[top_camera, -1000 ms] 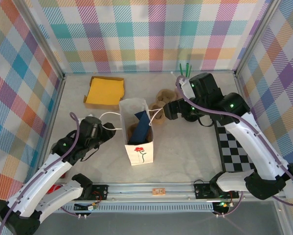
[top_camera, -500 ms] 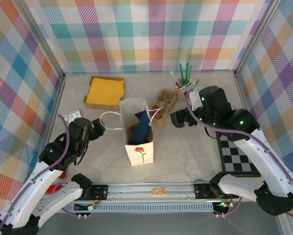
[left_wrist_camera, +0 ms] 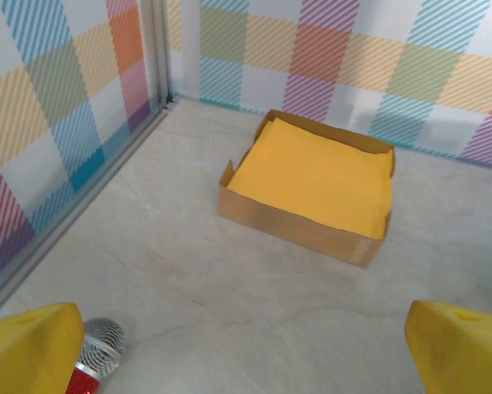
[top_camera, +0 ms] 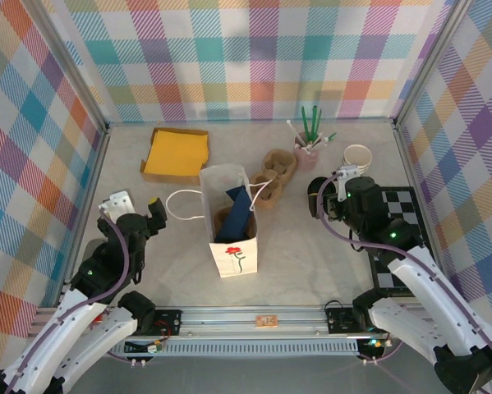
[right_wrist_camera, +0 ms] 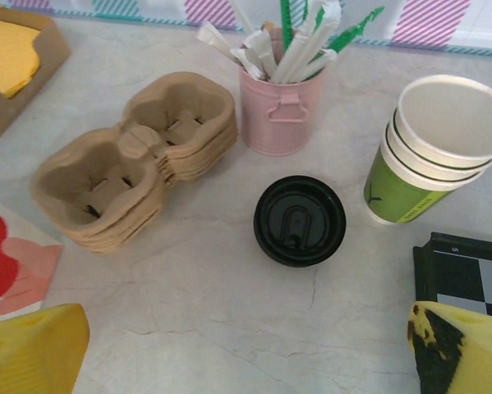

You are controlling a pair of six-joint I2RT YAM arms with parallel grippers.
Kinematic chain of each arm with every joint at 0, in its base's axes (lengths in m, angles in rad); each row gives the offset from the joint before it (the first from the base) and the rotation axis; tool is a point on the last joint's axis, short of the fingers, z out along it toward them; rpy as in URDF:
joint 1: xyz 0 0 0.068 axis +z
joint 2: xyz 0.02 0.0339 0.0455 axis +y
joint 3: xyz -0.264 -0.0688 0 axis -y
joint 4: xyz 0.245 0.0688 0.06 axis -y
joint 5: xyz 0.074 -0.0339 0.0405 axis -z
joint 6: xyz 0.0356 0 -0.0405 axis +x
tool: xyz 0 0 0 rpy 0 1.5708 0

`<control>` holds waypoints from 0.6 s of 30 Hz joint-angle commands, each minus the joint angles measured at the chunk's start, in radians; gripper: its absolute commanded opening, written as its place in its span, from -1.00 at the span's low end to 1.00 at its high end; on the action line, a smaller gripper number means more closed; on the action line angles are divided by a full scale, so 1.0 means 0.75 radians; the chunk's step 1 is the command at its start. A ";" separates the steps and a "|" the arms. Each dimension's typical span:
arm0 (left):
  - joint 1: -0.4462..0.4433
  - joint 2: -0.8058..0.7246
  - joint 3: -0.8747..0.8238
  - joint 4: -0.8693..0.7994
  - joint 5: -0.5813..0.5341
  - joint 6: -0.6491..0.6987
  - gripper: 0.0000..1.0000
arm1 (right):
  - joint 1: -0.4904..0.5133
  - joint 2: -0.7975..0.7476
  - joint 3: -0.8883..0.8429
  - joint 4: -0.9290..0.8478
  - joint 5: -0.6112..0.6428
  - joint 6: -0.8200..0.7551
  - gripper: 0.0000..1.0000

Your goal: Pack the takeout coffee

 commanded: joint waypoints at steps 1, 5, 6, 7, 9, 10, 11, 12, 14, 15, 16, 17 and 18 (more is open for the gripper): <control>0.008 0.004 -0.061 0.157 -0.100 0.105 1.00 | -0.014 -0.014 -0.059 0.167 0.066 -0.033 0.99; 0.008 0.010 -0.126 0.257 -0.116 0.179 1.00 | -0.024 -0.011 -0.124 0.209 0.081 -0.037 0.99; 0.008 0.012 -0.142 0.276 -0.120 0.190 1.00 | -0.028 -0.010 -0.138 0.221 0.081 -0.046 0.98; 0.008 0.016 -0.154 0.294 -0.123 0.198 1.00 | -0.031 -0.009 -0.152 0.227 0.084 -0.048 0.99; 0.008 0.024 -0.180 0.347 -0.125 0.213 1.00 | -0.040 -0.004 -0.171 0.238 0.084 -0.046 0.98; 0.008 0.027 -0.193 0.361 -0.125 0.221 1.00 | -0.045 -0.002 -0.179 0.243 0.084 -0.047 0.98; 0.008 0.030 -0.203 0.375 -0.126 0.228 1.00 | -0.047 -0.001 -0.184 0.245 0.083 -0.048 0.98; 0.008 0.033 -0.218 0.393 -0.129 0.233 1.00 | -0.050 -0.001 -0.192 0.248 0.083 -0.050 0.98; 0.008 0.033 -0.241 0.422 -0.137 0.239 1.00 | -0.057 -0.001 -0.204 0.253 0.082 -0.053 0.98; 0.008 0.033 -0.254 0.435 -0.144 0.240 1.00 | -0.057 -0.003 -0.213 0.263 0.083 -0.065 0.98; 0.008 0.035 -0.267 0.451 -0.152 0.241 1.00 | -0.057 -0.007 -0.225 0.270 0.084 -0.078 0.99; 0.008 0.038 -0.279 0.467 -0.160 0.244 1.00 | -0.059 -0.013 -0.240 0.282 0.088 -0.086 0.99; 0.008 0.042 -0.293 0.486 -0.171 0.248 1.00 | -0.059 -0.021 -0.257 0.297 0.091 -0.096 0.99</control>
